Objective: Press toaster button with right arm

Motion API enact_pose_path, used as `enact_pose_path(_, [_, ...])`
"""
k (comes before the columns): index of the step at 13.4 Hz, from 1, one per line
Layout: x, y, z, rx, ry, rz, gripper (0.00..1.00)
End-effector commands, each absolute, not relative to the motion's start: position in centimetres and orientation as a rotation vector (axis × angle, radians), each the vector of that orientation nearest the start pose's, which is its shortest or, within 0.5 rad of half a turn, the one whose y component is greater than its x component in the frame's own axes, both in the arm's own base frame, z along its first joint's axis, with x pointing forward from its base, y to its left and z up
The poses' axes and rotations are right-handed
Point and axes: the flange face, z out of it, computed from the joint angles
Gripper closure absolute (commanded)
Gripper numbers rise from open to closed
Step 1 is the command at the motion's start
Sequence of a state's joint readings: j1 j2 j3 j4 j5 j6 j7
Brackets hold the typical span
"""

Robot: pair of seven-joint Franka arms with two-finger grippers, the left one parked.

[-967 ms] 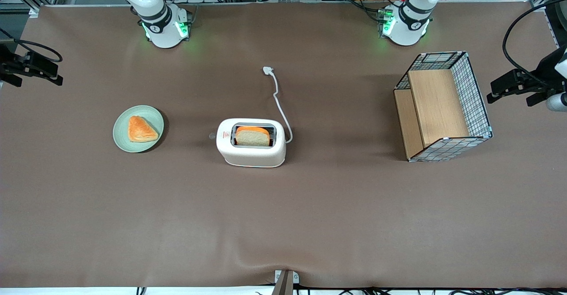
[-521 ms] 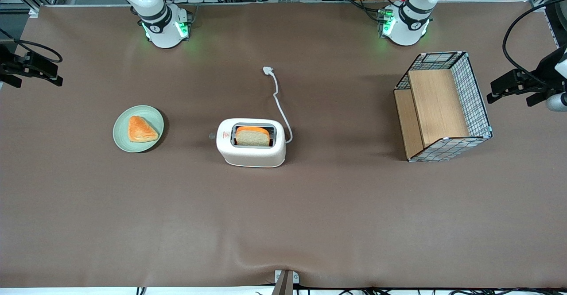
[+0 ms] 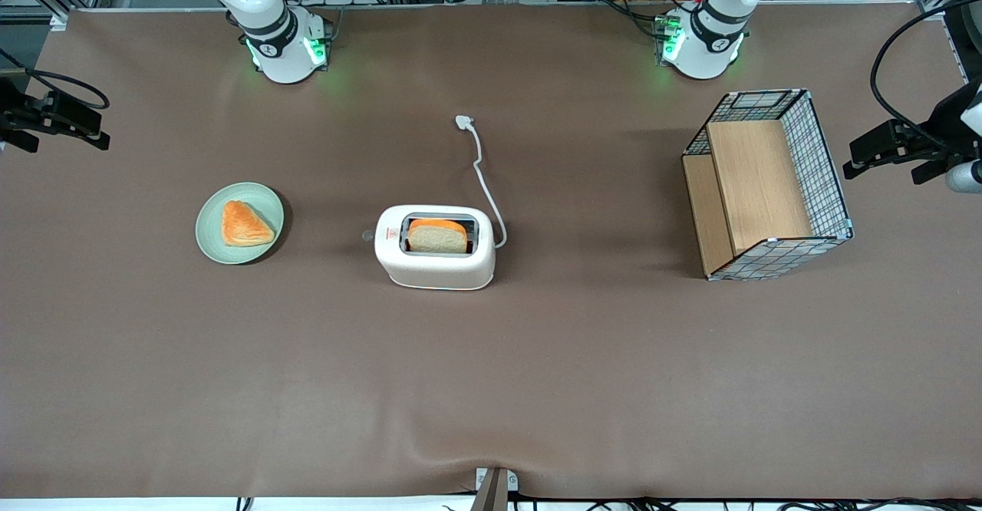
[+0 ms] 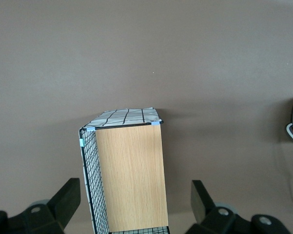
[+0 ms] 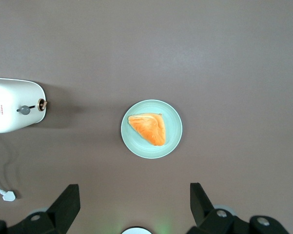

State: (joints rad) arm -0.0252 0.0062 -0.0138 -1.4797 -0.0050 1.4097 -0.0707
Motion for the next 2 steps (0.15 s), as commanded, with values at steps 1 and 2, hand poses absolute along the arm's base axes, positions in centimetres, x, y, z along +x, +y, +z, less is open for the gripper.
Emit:
enact_pose_path(1, [53.99,-2.38,65.28,-3.161,-0.060,0.114,0.00])
enact_pose_path(2, [53.99,-2.38,65.21,-3.161,-0.058,0.116,0.00])
